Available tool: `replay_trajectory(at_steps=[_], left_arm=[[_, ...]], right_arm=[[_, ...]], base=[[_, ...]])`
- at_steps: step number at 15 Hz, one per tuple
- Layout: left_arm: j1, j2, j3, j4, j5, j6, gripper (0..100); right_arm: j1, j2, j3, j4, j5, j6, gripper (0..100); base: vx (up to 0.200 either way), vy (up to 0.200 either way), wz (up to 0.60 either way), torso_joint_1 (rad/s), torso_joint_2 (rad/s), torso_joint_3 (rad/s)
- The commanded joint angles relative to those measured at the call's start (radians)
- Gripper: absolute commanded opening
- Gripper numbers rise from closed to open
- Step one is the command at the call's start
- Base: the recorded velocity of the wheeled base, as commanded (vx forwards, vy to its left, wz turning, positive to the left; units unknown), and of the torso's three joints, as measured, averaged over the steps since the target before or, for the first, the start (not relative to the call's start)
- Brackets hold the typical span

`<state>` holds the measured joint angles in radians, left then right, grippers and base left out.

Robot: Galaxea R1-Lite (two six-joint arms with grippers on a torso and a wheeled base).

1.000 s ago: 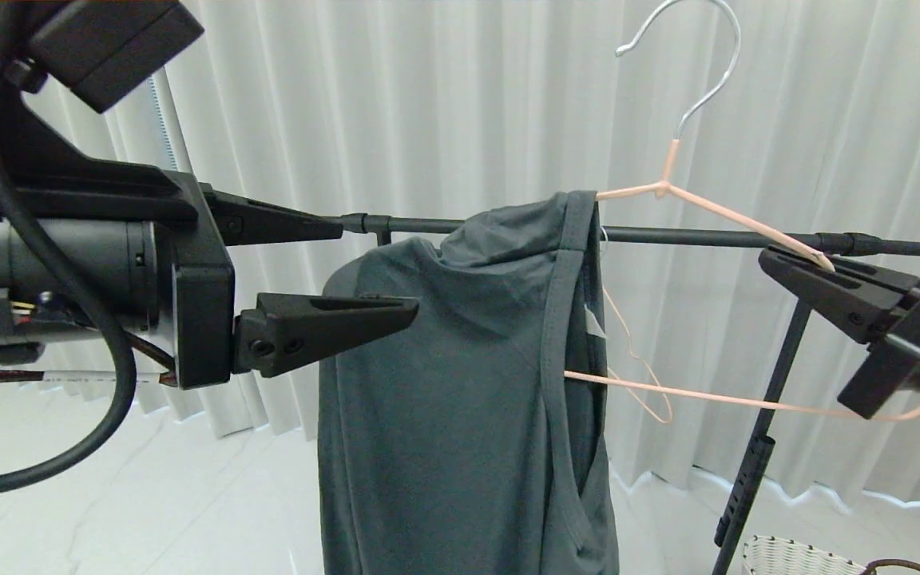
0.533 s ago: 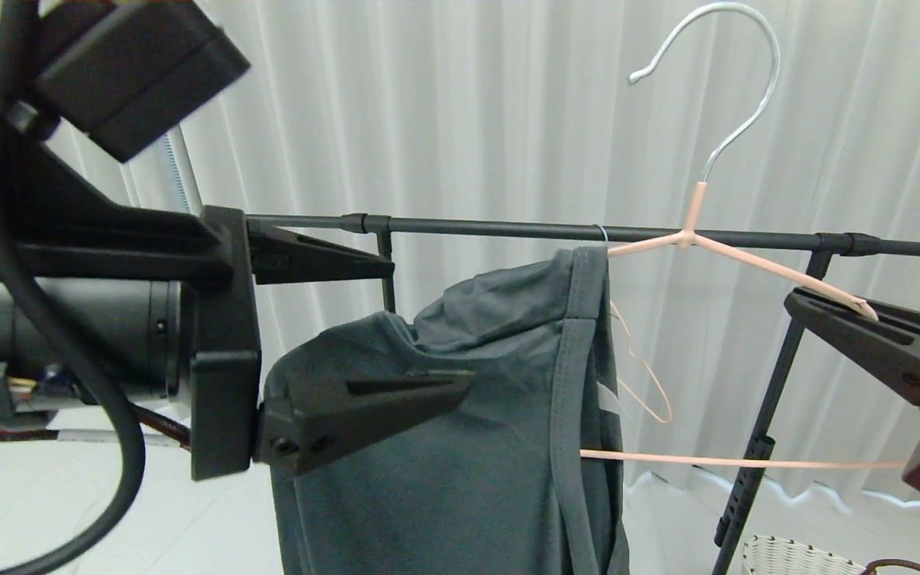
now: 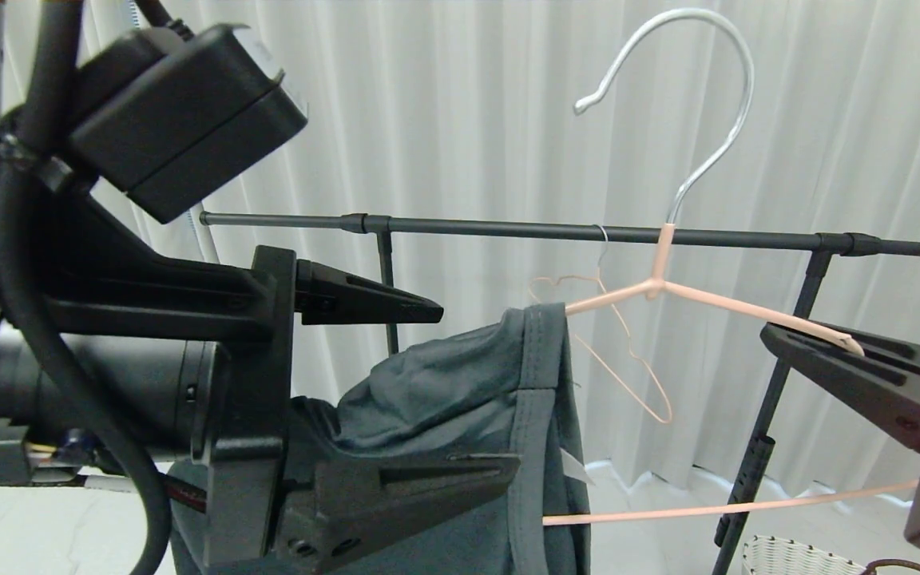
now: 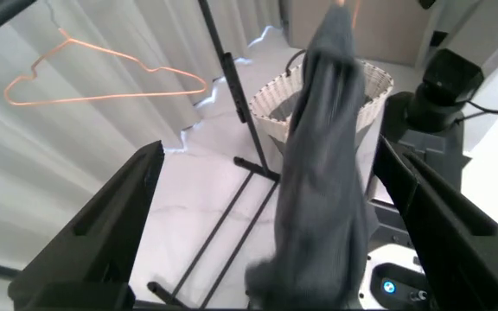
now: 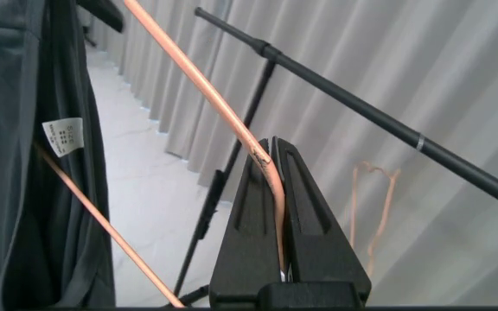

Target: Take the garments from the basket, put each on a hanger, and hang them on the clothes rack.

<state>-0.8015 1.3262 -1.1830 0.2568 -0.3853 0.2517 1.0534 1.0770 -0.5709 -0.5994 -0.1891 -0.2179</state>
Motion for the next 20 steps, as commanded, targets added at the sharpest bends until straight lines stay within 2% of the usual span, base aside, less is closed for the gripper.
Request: replay_trajectory(at_steps=[1, 9, 10, 20], left_arm=[[-0.027, 0.005, 0.005, 0.001, 0.0, 0.0, 100], [-0.053, 0.024, 0.034, 0.001, -0.001, -0.002, 100], [-0.053, 0.028, 0.034, 0.001, -0.001, -0.002, 0], [-0.033, 0.025, 0.054, -0.001, 0.008, -0.009, 0]], right_arm=[[0.027, 0.023, -0.001, 0.0, -0.001, 0.0, 0], [0.037, 0.041, -0.018, 0.0, 0.0, 0.0, 0], [0.039, 0.044, -0.023, 0.0, 0.0, 0.0, 0], [0.037, 0.041, -0.023, 0.001, -0.004, 0.002, 0]], base=[[0.0, 0.0, 0.0, 0.0, 0.0, 0.0], [0.0, 0.0, 0.0, 0.0, 0.0, 0.0], [0.0, 0.0, 0.0, 0.0, 0.0, 0.0], [0.0, 0.0, 0.0, 0.0, 0.0, 0.0]])
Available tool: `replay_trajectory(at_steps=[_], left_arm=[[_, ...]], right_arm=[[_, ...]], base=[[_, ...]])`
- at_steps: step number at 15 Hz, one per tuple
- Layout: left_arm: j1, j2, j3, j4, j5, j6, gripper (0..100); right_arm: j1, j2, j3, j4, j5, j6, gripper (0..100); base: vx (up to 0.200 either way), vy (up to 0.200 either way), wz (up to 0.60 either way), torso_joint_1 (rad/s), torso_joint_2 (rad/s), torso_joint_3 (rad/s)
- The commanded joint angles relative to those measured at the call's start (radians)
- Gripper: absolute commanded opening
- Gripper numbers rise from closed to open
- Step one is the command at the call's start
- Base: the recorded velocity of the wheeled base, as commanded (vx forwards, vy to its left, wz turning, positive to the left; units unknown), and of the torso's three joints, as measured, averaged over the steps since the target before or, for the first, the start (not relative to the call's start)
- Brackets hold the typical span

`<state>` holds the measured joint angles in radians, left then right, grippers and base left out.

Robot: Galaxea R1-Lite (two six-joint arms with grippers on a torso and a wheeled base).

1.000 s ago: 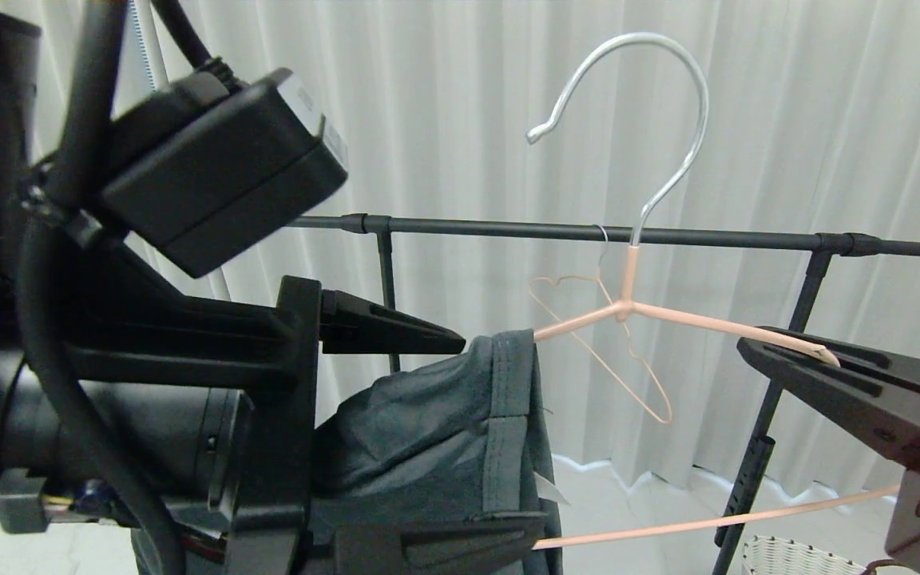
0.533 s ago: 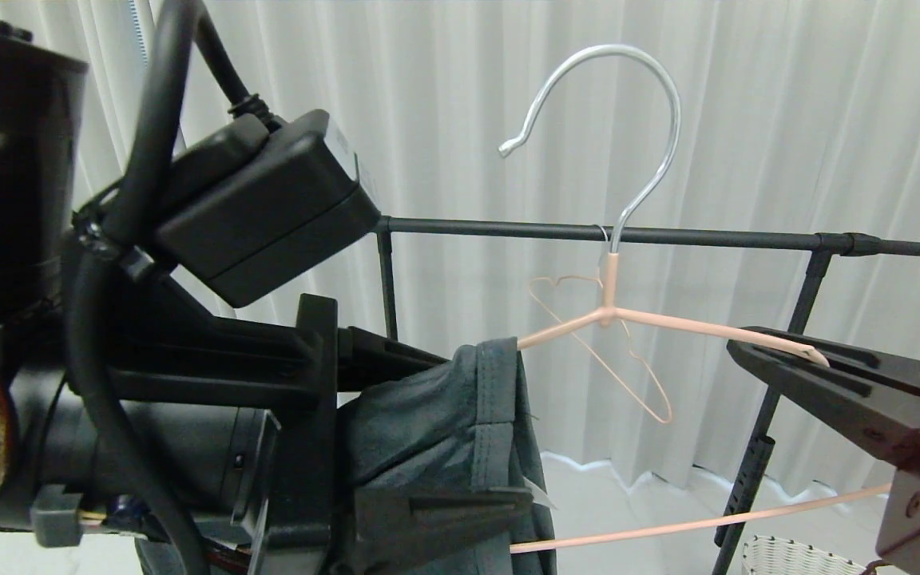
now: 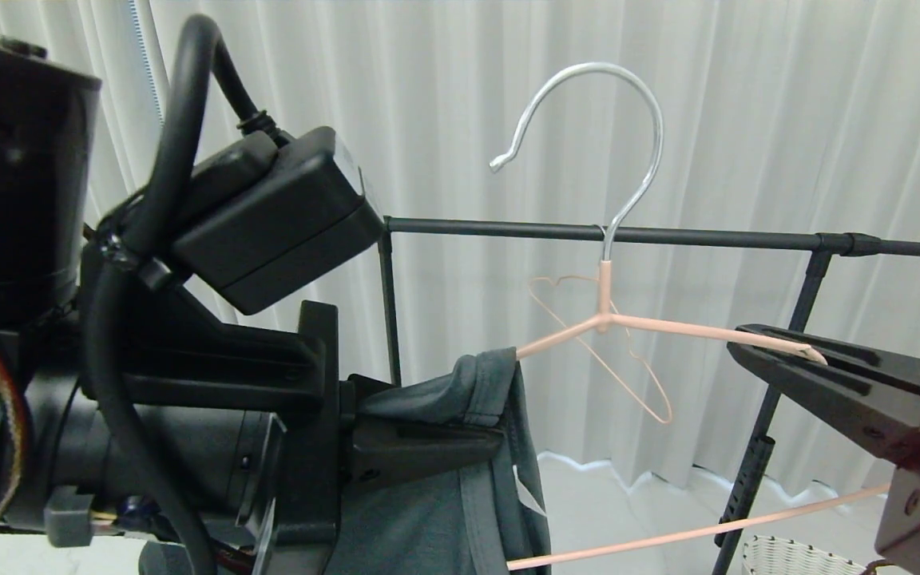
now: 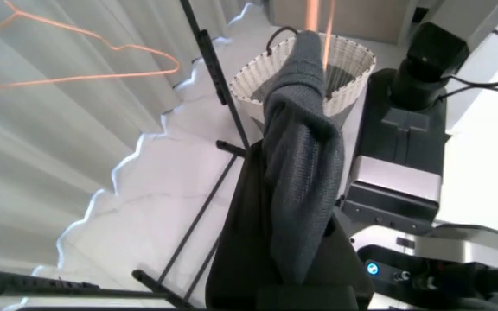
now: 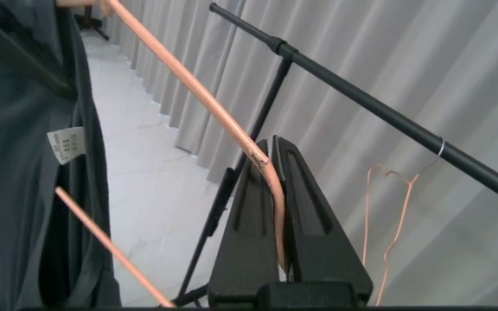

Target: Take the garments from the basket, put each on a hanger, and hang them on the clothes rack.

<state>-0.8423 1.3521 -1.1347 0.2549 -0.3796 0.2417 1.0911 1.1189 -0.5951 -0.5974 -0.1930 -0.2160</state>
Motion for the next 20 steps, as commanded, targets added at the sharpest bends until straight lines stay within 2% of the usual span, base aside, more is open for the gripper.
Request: replay_trajectory(at_steps=[1, 3, 7, 9, 12, 14, 17, 20], left_arm=[[0.022, -0.001, 0.012, 0.001, 0.005, 0.001, 0], [0.04, -0.001, 0.015, 0.001, 0.037, 0.002, 0], [0.043, -0.011, 0.059, 0.001, 0.149, 0.007, 0], [0.046, -0.018, 0.081, 0.001, 0.165, 0.005, 0], [0.112, -0.021, 0.084, 0.001, 0.165, 0.007, 0], [0.155, -0.022, 0.082, 0.0, 0.166, 0.005, 0], [0.198, -0.031, 0.076, -0.017, 0.166, -0.004, 0], [0.204, -0.056, 0.075, -0.048, 0.165, -0.019, 0]], right_arm=[[0.0, -0.001, 0.001, 0.008, -0.002, 0.0, 100], [0.0, -0.002, -0.002, 0.051, 0.0, 0.0, 100], [-0.008, 0.001, 0.0, 0.064, 0.001, 0.0, 100], [-0.019, 0.001, 0.005, 0.064, 0.003, 0.001, 100], [-0.039, 0.002, 0.023, 0.067, 0.006, 0.013, 100], [-0.039, 0.018, 0.024, 0.102, 0.017, 0.093, 100], [-0.039, 0.09, 0.015, 0.137, 0.043, 0.26, 100], [-0.039, 0.219, -0.046, 0.166, 0.066, 0.431, 100]], base=[[0.0, 0.0, 0.0, 0.0, 0.0, 0.0], [0.0, 0.0, 0.0, 0.0, 0.0, 0.0], [0.0, 0.0, 0.0, 0.0, 0.0, 0.0], [0.0, 0.0, 0.0, 0.0, 0.0, 0.0], [0.0, 0.0, 0.0, 0.0, 0.0, 0.0], [0.0, 0.0, 0.0, 0.0, 0.0, 0.0], [0.0, 0.0, 0.0, 0.0, 0.0, 0.0], [0.0, 0.0, 0.0, 0.0, 0.0, 0.0]])
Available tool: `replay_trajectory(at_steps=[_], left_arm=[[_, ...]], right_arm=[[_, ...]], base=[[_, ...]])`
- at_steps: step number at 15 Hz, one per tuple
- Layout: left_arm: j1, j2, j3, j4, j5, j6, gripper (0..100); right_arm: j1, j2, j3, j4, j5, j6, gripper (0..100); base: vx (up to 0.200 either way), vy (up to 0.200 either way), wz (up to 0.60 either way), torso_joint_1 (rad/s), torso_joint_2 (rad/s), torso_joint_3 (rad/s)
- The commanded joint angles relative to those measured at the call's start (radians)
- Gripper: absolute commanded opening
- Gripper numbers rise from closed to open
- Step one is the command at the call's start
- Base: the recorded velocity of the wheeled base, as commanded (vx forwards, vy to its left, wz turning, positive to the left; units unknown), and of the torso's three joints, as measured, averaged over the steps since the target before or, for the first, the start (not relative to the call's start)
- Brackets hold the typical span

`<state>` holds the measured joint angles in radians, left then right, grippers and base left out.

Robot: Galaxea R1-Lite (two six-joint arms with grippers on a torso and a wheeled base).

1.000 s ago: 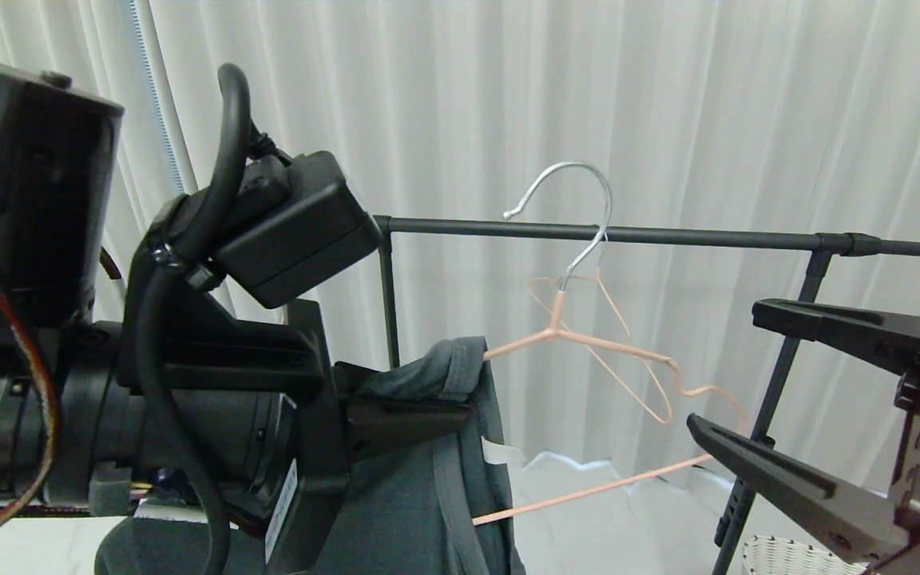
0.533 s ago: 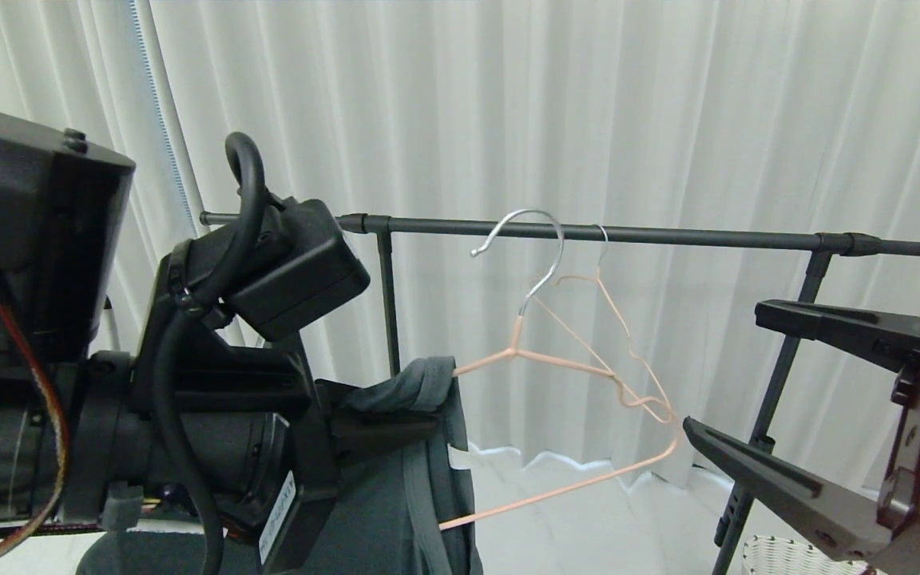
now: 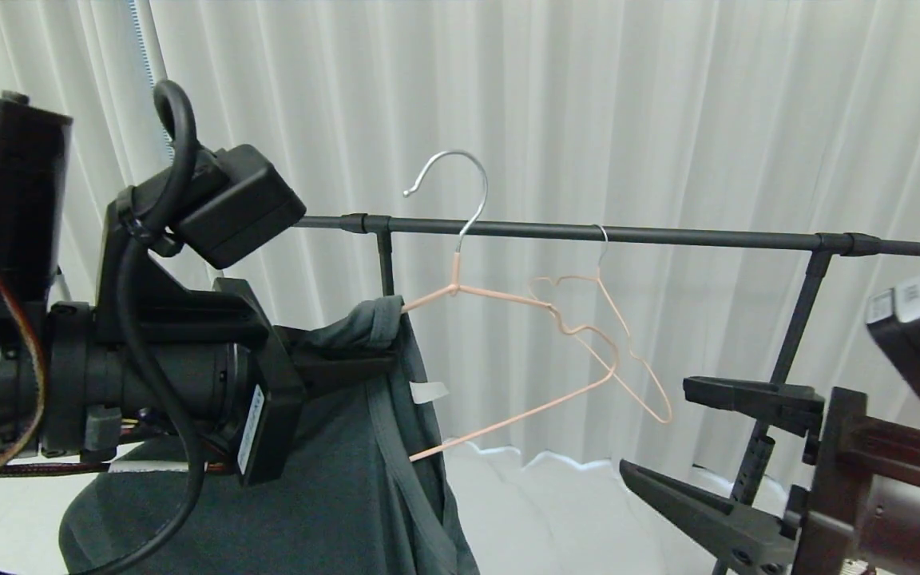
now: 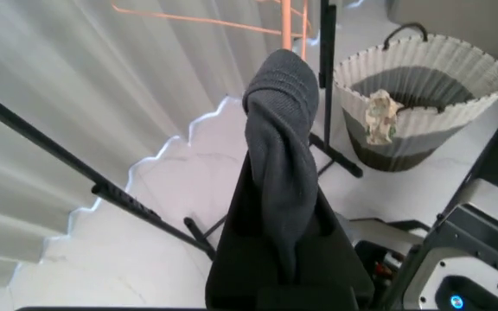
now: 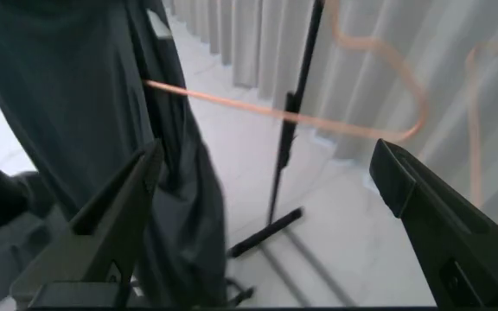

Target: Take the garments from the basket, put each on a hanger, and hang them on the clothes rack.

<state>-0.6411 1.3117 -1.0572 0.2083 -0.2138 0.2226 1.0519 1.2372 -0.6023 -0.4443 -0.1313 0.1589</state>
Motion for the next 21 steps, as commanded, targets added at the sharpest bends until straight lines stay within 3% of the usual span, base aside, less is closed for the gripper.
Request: replay_trajectory(at_steps=[1, 5, 13, 16, 21], left_arm=[[0.003, -0.023, -0.001, -0.01, -0.001, 0.0, 0], [0.003, -0.029, -0.001, -0.067, -0.001, 0.001, 0], [-0.003, -0.028, -0.027, -0.089, -0.004, 0.0, 0], [-0.005, -0.029, -0.033, -0.089, -0.006, 0.0, 0], [-0.005, -0.028, -0.041, -0.089, -0.009, 0.0, 0]], right_arm=[[0.0, 0.153, -0.079, 0.033, 0.004, 0.119, 100], [0.002, 0.34, -0.203, 0.073, 0.002, 0.26, 100], [0.03, 0.512, -0.356, 0.071, -0.005, 0.289, 100], [0.042, 0.525, -0.364, 0.053, -0.019, 0.292, 100], [0.134, 0.524, -0.359, 0.052, -0.019, 0.306, 100]], base=[[0.0, 0.0, 0.0, 0.0, 0.0, 0.0], [0.0, 0.0, 0.0, 0.0, 0.0, 0.0], [0.0, 0.0, 0.0, 0.0, 0.0, 0.0], [0.0, 0.0, 0.0, 0.0, 0.0, 0.0], [0.0, 0.0, 0.0, 0.0, 0.0, 0.0]])
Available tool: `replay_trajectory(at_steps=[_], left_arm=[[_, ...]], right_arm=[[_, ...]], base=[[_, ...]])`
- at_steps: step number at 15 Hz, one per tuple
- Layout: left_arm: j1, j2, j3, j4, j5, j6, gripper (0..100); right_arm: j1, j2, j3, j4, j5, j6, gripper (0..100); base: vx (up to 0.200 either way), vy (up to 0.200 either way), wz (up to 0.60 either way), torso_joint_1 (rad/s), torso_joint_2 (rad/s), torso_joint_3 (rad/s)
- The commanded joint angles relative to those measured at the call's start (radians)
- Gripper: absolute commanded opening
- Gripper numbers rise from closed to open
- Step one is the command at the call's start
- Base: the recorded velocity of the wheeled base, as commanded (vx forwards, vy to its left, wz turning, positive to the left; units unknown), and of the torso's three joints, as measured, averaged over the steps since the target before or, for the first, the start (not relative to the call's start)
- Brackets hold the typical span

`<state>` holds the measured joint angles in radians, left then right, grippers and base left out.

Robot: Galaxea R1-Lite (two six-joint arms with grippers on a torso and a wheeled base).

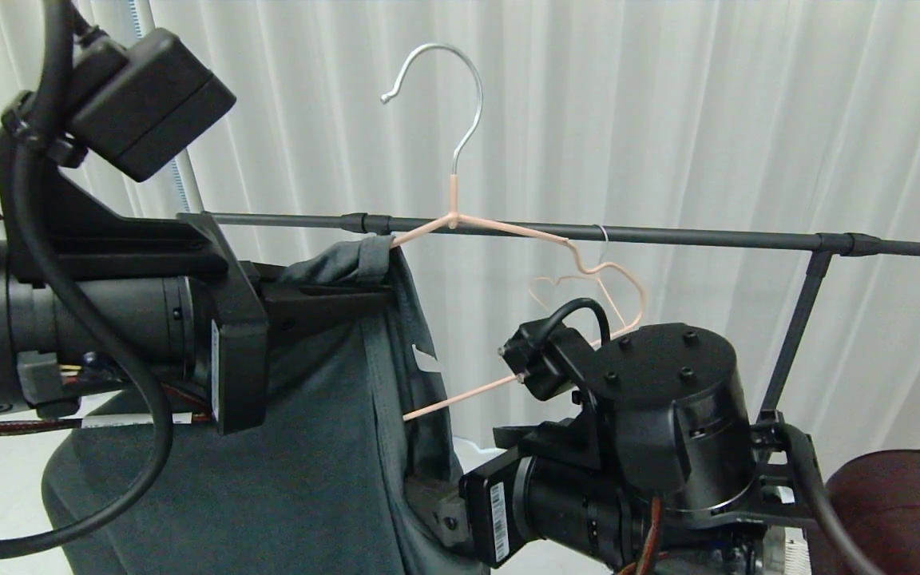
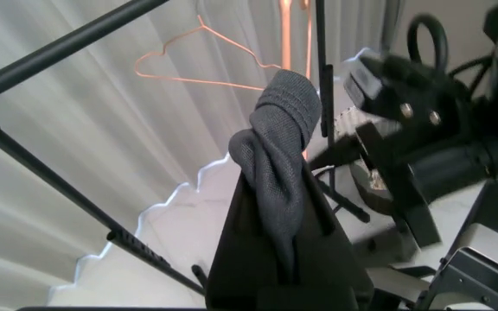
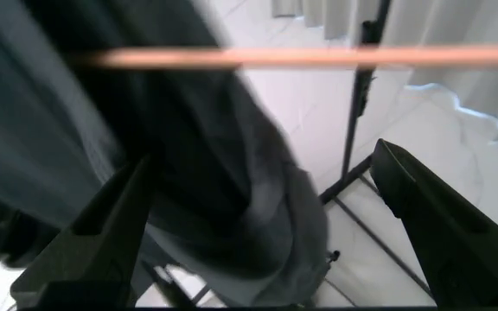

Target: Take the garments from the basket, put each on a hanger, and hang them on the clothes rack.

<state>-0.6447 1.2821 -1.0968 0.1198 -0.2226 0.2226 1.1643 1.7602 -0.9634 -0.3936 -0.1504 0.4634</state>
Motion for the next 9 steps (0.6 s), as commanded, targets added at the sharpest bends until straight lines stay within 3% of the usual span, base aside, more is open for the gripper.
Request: replay_trajectory(at_steps=[1, 3, 9], left_arm=[[-0.001, 0.0, -0.006, 0.0, 0.0, 0.0, 0], [-0.009, -0.001, -0.017, 0.0, 0.0, 0.0, 0], [-0.01, 0.0, -0.025, 0.0, 0.002, 0.001, 0]], right_arm=[[0.022, 0.01, 0.005, 0.001, 0.0, 0.003, 100], [0.018, 0.022, 0.014, 0.009, -0.009, 0.003, 100], [-0.061, 0.022, 0.035, 0.185, -0.159, 0.003, 100]], base=[[0.0, 0.0, 0.0, 0.0, 0.0, 0.0], [0.0, 0.0, 0.0, 0.0, 0.0, 0.0], [0.0, 0.0, 0.0, 0.0, 0.0, 0.0]])
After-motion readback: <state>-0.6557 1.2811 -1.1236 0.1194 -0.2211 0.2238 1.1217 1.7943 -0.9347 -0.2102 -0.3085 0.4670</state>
